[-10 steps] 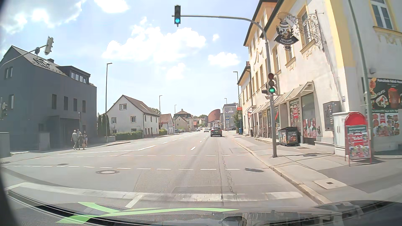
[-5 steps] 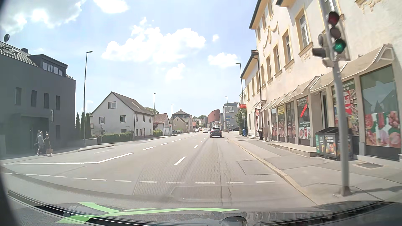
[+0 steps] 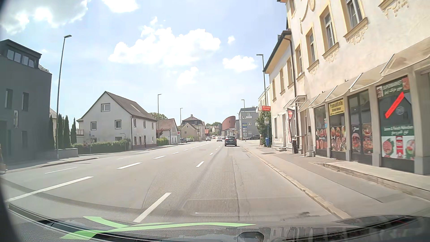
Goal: Follow the waypoints while adhering to traffic rules and regulations
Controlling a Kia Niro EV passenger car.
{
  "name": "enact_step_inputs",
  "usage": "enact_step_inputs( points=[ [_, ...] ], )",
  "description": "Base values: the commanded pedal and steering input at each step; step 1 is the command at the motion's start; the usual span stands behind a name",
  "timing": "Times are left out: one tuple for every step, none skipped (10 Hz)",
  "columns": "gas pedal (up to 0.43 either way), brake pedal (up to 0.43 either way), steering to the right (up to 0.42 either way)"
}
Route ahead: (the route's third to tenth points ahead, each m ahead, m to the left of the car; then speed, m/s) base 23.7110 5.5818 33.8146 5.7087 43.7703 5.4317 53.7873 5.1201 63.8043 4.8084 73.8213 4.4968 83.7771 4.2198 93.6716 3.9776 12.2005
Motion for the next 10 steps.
enact_step_inputs(
  points=[
    [0.157,0.0,-0.005],
    [0.157,0.0,-0.005],
    [0.15,0.0,-0.005],
    [0.15,0.0,-0.005],
    [0.15,0.0,-0.005],
    [0.138,0.0,-0.005],
    [0.138,0.0,-0.005],
    [0.138,0.0,-0.005],
    [0.138,0.0,-0.005],
    [0.138,0.0,-0.005]
  ],
)
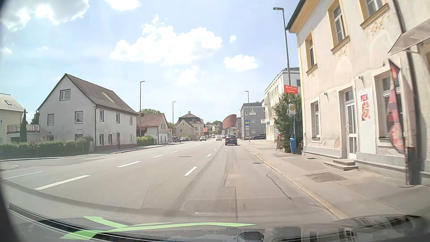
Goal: Follow the waypoints while adhering to traffic rules and regulations
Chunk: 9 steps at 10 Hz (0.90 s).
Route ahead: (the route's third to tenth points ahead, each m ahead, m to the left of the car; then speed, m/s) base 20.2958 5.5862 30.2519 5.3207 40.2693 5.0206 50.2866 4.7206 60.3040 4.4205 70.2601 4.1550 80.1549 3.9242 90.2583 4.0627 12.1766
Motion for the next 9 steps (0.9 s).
enact_step_inputs(
  points=[
    [0.138,0.0,-0.005],
    [0.138,0.0,-0.005],
    [0.138,0.0,-0.005],
    [0.138,0.0,-0.005],
    [0.138,0.0,-0.005],
    [0.138,0.0,-0.005],
    [0.138,0.0,-0.005],
    [0.138,0.0,-0.005],
    [0.138,0.0,-0.005]
  ],
)
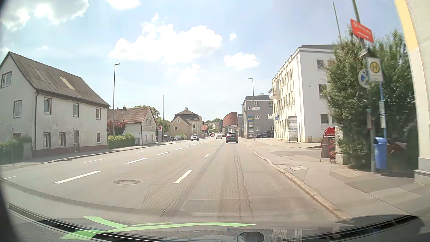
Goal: Follow the waypoints while adhering to traffic rules and regulations
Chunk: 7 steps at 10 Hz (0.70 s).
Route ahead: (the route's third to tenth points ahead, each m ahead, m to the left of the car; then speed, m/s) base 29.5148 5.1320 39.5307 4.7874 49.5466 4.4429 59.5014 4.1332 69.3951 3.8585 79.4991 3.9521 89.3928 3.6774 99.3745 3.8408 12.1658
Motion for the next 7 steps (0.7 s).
enact_step_inputs(
  points=[
    [0.138,0.0,-0.005],
    [0.138,0.0,-0.005],
    [0.138,0.0,-0.005],
    [0.138,0.0,-0.005],
    [0.138,0.0,-0.005],
    [0.138,0.0,-0.005],
    [0.138,0.0,-0.005]
  ],
)
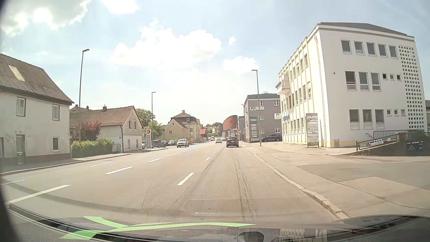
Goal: Follow the waypoints while adhering to traffic rules and regulations
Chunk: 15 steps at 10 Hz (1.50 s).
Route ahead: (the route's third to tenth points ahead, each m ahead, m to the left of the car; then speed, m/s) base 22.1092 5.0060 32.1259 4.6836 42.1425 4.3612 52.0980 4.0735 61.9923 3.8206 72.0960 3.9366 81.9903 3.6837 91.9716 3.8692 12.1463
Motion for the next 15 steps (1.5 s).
enact_step_inputs(
  points=[
    [0.138,0.0,-0.005],
    [0.138,0.0,-0.005],
    [0.138,0.0,-0.005],
    [0.138,0.0,-0.005],
    [0.138,0.0,-0.005],
    [0.138,0.0,-0.005],
    [0.138,0.0,-0.005],
    [0.138,0.0,-0.005],
    [0.138,0.0,-0.005],
    [0.138,0.0,-0.005],
    [0.138,0.0,-0.005],
    [0.138,0.0,-0.005],
    [0.138,0.0,-0.005],
    [0.138,0.0,-0.005],
    [0.138,0.0,-0.005]
  ],
)
